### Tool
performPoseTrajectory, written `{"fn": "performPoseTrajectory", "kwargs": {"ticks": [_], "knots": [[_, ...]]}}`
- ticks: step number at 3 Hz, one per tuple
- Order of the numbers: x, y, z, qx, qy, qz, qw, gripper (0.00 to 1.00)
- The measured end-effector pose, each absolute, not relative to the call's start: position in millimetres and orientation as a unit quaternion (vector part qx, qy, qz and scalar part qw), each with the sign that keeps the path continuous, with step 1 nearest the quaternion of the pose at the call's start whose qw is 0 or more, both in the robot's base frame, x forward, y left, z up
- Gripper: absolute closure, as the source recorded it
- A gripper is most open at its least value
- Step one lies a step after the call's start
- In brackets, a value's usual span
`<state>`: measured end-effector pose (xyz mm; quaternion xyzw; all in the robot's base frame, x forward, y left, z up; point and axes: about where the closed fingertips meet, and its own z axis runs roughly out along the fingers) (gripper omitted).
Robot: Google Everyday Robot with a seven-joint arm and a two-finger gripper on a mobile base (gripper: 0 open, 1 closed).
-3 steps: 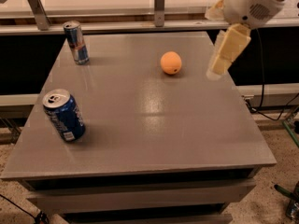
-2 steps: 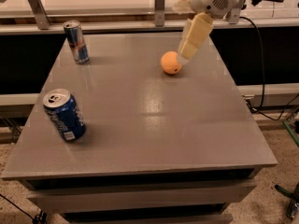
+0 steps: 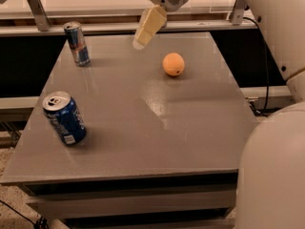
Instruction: Move redbull can near pepsi can
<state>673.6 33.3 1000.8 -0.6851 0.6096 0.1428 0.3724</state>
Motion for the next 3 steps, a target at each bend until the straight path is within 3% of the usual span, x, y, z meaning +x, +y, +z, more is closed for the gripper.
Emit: {"fn": "performPoseTrajectory", "kwargs": {"ticks": [3], "knots": [[719.4, 76.9, 976.8, -0.662, 0.593, 0.152, 0.433, 0.0]]}}
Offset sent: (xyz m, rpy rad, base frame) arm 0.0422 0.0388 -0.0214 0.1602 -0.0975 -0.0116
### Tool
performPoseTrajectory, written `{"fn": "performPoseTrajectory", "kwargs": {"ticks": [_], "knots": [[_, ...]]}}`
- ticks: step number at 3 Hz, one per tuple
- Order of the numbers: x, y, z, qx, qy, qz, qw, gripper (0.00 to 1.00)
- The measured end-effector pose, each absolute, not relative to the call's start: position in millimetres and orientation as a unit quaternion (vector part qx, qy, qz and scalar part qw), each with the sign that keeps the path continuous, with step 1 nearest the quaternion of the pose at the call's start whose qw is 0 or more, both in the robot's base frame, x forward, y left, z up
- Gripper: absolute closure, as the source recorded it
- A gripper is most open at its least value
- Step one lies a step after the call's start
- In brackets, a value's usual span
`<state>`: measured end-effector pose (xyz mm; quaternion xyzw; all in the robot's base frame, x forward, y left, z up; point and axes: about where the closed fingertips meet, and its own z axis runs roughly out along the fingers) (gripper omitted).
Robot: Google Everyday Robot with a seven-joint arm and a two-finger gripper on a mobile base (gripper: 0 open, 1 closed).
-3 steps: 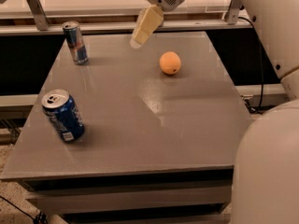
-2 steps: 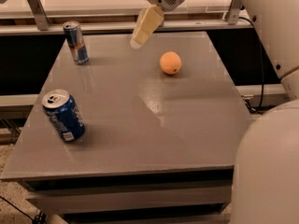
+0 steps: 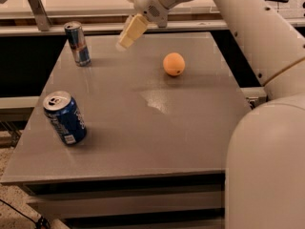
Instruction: Move redbull can near pepsi can
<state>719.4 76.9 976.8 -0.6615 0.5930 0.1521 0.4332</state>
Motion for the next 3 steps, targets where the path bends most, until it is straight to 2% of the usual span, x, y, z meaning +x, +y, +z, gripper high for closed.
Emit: {"fn": "performPoseTrajectory", "kwargs": {"ticks": [1, 3], "knots": [[747.1, 102.4, 956.7, -0.64, 0.598, 0.162, 0.455, 0.0], [763.0, 167.5, 916.6, -0.603, 0.594, 0.261, 0.465, 0.0]]}}
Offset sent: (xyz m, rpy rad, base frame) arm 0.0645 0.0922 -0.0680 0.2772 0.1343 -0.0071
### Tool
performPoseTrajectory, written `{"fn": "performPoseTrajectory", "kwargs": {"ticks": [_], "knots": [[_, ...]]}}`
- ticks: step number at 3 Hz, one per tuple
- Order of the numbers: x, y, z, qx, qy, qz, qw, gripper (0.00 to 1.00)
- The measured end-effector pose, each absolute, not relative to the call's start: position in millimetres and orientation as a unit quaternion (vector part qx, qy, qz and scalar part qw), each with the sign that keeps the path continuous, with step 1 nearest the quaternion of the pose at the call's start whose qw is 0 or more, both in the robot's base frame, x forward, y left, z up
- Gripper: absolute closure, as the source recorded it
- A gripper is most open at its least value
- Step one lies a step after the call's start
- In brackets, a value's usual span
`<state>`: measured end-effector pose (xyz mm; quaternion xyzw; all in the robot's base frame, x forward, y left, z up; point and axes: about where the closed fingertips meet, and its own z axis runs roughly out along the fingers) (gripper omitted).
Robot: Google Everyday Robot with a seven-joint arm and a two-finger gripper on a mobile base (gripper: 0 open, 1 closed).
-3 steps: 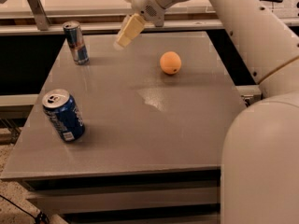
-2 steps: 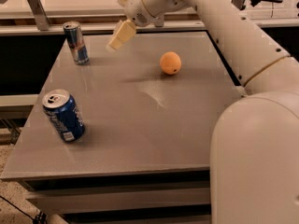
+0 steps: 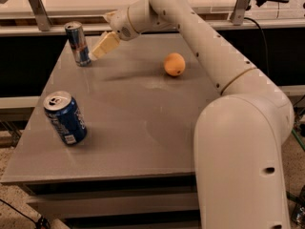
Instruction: Move redbull can near pepsi can
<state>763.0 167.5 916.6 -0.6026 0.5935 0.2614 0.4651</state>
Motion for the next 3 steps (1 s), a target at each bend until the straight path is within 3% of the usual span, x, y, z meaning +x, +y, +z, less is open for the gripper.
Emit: {"fn": "performPoseTrajectory", "kwargs": {"ticks": [1, 3], "knots": [[761.7, 195.2, 910.5, -0.594, 0.581, 0.3, 0.468, 0.0], [757.0, 228.0, 911.3, -0.594, 0.565, 0.337, 0.463, 0.32]]}}
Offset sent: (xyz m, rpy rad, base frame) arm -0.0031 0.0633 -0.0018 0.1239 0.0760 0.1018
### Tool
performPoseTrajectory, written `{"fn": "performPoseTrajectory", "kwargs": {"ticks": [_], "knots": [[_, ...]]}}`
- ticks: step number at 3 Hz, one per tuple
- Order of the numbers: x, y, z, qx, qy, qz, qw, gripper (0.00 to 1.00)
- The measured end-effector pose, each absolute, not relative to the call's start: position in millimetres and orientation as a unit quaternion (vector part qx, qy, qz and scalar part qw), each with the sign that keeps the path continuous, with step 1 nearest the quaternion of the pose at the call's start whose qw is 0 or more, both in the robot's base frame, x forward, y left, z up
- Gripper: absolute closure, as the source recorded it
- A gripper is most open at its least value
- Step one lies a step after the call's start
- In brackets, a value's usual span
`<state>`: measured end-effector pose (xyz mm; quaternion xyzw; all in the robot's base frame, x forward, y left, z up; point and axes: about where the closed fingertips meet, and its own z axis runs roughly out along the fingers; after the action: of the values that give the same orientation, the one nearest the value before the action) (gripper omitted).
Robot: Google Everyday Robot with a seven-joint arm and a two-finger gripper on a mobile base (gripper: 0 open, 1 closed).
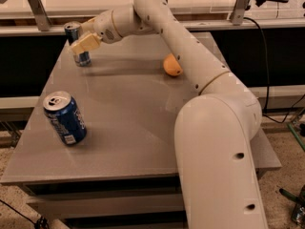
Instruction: Move redbull can near pepsi can
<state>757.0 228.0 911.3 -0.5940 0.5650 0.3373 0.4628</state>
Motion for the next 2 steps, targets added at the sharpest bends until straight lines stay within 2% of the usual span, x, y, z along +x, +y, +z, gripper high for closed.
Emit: {"fn": "performPoseTrajectory", "kwargs": {"ticks": [2], "knots": [[760.2, 218.5, 912.5, -0.586, 0.571, 0.34, 0.464, 0.79]]}}
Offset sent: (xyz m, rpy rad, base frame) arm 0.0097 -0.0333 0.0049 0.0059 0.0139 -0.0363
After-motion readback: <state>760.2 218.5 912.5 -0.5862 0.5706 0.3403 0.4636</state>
